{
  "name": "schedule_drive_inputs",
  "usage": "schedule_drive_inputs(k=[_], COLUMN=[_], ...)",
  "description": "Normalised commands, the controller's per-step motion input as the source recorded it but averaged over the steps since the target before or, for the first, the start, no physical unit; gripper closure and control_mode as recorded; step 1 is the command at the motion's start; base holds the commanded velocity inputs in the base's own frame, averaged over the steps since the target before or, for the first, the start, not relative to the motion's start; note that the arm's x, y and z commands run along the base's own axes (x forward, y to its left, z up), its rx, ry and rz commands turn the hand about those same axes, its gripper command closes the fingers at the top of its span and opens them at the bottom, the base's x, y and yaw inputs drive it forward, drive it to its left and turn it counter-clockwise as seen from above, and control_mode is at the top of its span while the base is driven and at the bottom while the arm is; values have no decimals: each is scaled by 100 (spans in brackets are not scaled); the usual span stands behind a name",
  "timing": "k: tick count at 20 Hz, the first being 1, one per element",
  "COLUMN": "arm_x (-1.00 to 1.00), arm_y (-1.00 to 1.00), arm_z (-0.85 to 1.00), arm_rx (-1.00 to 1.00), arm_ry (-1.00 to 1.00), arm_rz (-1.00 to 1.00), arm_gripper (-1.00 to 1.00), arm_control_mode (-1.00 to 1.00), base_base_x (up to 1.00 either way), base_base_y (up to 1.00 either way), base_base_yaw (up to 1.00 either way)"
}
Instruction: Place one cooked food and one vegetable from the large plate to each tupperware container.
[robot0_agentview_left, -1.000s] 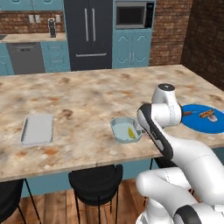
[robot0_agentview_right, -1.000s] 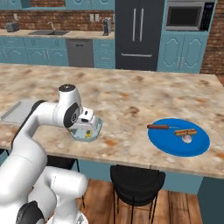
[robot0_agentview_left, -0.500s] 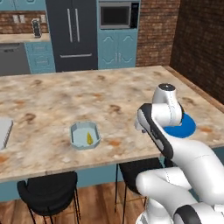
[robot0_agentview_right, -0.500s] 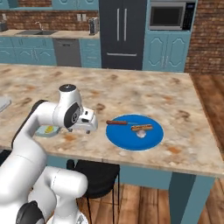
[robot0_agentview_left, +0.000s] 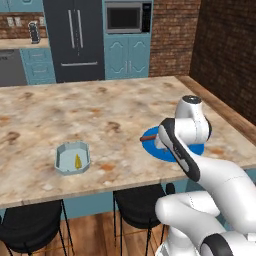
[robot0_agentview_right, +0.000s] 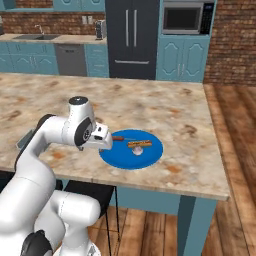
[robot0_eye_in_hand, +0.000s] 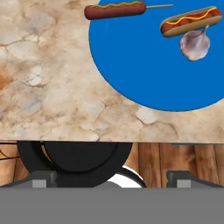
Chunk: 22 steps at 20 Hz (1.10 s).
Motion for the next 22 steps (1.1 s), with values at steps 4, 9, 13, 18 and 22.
schedule_drive_inputs(k=[4,9,13,18,22], arm_x=[0,35,97,100,87], arm_y=[0,-5,-9,-26,-9], arm_z=[0,5,37,16,-14], arm_rx=[0,-1,-9,1,-5], arm_ry=[0,5,10,17,0], arm_rz=[0,3,18,38,63], arm_gripper=[-100,-100,-100,-100,-100], arm_control_mode=[100,-100,-100,-100,-100], base_base_x=[57,23,0,0,0], base_base_y=[0,0,0,0,0], base_base_yaw=[1,0,0,0,0])
